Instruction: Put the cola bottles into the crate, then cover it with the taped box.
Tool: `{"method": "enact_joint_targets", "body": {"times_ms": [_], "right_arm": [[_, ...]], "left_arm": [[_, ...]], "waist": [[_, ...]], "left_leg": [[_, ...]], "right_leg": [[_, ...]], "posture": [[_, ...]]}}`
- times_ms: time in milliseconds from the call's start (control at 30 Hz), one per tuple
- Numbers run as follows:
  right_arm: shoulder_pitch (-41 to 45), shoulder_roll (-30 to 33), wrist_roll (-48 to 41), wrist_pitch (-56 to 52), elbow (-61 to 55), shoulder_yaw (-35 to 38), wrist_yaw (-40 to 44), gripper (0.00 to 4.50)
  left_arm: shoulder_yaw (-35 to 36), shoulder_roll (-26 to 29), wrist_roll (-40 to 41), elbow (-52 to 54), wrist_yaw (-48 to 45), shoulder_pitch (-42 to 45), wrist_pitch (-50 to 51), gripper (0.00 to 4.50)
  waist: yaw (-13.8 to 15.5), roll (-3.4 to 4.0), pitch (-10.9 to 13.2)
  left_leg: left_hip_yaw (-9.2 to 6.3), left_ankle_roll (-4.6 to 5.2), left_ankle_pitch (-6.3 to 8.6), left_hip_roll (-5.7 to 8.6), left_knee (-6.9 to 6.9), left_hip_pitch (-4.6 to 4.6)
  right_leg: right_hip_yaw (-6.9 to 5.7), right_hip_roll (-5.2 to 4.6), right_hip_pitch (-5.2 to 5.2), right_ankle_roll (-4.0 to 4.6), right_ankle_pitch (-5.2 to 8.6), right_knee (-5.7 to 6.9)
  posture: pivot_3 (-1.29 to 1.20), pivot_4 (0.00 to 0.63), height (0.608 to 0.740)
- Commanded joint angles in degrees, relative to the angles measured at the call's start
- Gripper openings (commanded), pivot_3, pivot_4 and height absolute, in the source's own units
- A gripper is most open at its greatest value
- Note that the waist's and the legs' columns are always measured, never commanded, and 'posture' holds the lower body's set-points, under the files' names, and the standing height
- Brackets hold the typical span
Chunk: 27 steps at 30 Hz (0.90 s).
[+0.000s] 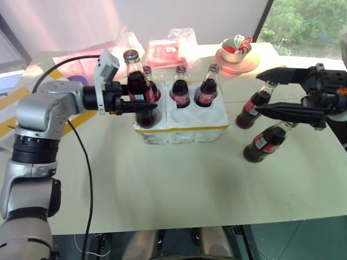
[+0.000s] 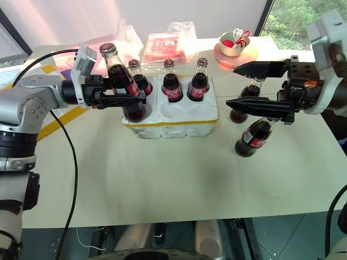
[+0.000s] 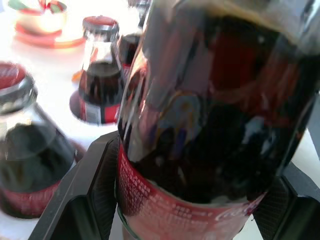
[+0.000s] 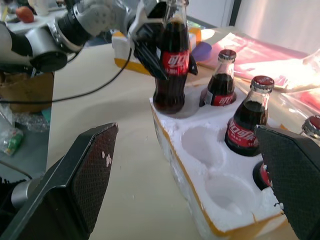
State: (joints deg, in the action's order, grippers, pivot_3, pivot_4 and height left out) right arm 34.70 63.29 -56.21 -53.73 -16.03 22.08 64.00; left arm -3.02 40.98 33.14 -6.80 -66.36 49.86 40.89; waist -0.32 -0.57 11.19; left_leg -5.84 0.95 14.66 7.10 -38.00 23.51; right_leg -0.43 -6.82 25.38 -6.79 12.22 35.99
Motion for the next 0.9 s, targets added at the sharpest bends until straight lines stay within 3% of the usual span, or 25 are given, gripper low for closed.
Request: {"method": "enact_joint_targets", "body": {"times_ms": [33,300,567,633,700,900], "right_arm": [[-1.55,-0.42,-2.82,-0.67,-2.99,3.75,-2.46,4.5],[-5.44,-1.63,-4.49,-0.5,-5.01,5.18,-6.87,4.5],[-7.64,-2.15,-2.58,1.18,-4.58,4.56,-9.44,4.5],[-8.45,-2.47,-1.31,1.98,-4.71,4.14,-10.38,4.5],[-8.85,-2.66,-0.72,2.62,-4.46,3.96,-10.54,4.5],[-6.58,-2.28,0.61,3.48,-2.07,2.16,-9.97,4.5]], "left_arm": [[-0.08,-1.55,-2.73,-1.08,-0.05,0.06,-4.98,2.84],[0.09,-6.97,-6.16,-6.45,1.52,-0.08,-9.6,2.84],[-0.89,-7.87,-9.3,-8.0,-0.02,-2.35,-11.14,2.84],[-1.01,-7.91,-9.12,-7.32,-0.01,-3.45,-10.43,3.86],[-1.03,-8.06,-8.69,-5.94,0.29,-4.6,-9.33,4.47],[1.36,-5.95,-6.43,-0.03,0.93,-6.97,-5.83,4.47]], "waist": [[0.48,-0.01,-0.01],[1.09,0.0,-0.01],[1.05,-0.01,0.0],[1.04,-0.01,0.0],[1.01,0.01,-0.02],[0.98,0.02,-0.03]], "left_leg": [[0.0,0.0,0.0,0.0,-0.03,0.0],[-0.01,0.06,0.01,-0.01,-0.09,-0.04],[0.01,0.05,0.01,-0.01,-0.08,0.02],[0.01,0.07,0.02,-0.01,-0.09,0.02],[0.01,0.07,0.02,-0.01,-0.1,-0.01],[0.02,0.07,0.02,-0.02,-0.1,-0.04]], "right_leg": [[0.0,0.0,-0.02,0.0,0.0,0.0],[0.0,0.02,-0.07,0.0,-0.01,0.02],[-0.01,0.01,-0.01,0.0,-0.01,0.02],[-0.01,0.01,-0.01,0.0,-0.01,0.02],[0.0,0.01,-0.04,0.0,-0.01,0.03],[0.0,0.02,-0.05,0.0,-0.01,0.05]], "posture": [[0.0,0.15,0.739],[0.0,0.15,0.739],[0.0,0.15,0.739],[0.0,0.15,0.739],[0.0,0.15,0.739],[0.0,0.15,0.739]]}}
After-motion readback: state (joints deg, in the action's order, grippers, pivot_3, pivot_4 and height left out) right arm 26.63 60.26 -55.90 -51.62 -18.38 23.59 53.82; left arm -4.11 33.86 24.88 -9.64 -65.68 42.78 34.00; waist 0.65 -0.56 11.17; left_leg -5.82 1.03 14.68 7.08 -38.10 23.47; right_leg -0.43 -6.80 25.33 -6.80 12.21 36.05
